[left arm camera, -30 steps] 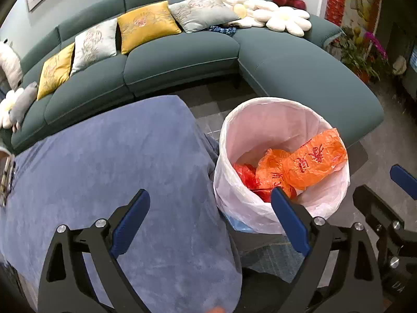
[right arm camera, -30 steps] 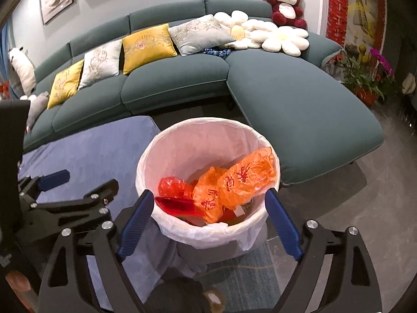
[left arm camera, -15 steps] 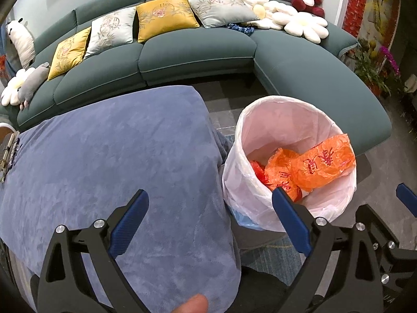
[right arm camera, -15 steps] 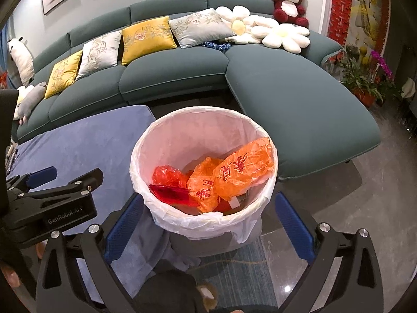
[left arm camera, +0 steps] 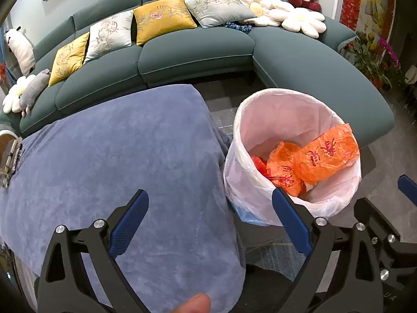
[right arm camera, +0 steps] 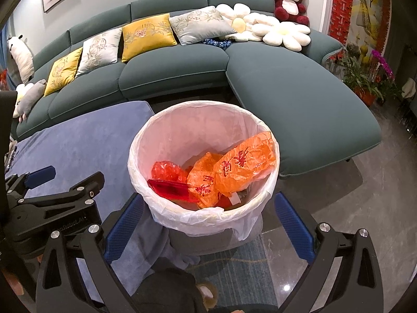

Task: Collect trash

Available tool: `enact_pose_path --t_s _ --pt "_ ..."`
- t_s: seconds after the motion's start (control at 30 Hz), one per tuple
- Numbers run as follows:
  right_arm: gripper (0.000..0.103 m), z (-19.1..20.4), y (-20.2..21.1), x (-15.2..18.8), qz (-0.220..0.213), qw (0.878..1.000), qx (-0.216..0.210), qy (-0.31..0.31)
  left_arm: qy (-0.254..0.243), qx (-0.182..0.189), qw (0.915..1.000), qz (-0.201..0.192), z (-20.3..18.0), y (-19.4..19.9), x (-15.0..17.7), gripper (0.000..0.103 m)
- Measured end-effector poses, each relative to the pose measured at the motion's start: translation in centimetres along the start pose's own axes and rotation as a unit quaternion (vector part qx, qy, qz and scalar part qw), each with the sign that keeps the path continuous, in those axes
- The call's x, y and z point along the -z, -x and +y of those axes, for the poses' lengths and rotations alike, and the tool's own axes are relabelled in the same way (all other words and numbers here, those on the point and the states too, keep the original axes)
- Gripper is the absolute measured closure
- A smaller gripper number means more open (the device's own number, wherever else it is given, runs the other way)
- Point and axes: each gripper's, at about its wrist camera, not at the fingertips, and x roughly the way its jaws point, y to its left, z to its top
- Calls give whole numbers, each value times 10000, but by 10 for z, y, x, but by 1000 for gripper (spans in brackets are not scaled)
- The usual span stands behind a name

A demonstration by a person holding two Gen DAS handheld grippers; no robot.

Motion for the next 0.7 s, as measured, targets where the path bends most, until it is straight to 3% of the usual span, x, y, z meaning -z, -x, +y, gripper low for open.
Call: enact_pose_path --t_s 0.7 --pt "7 1 -3 5 30 10000 7 6 5 1 10000 39 -4 -1 3 12"
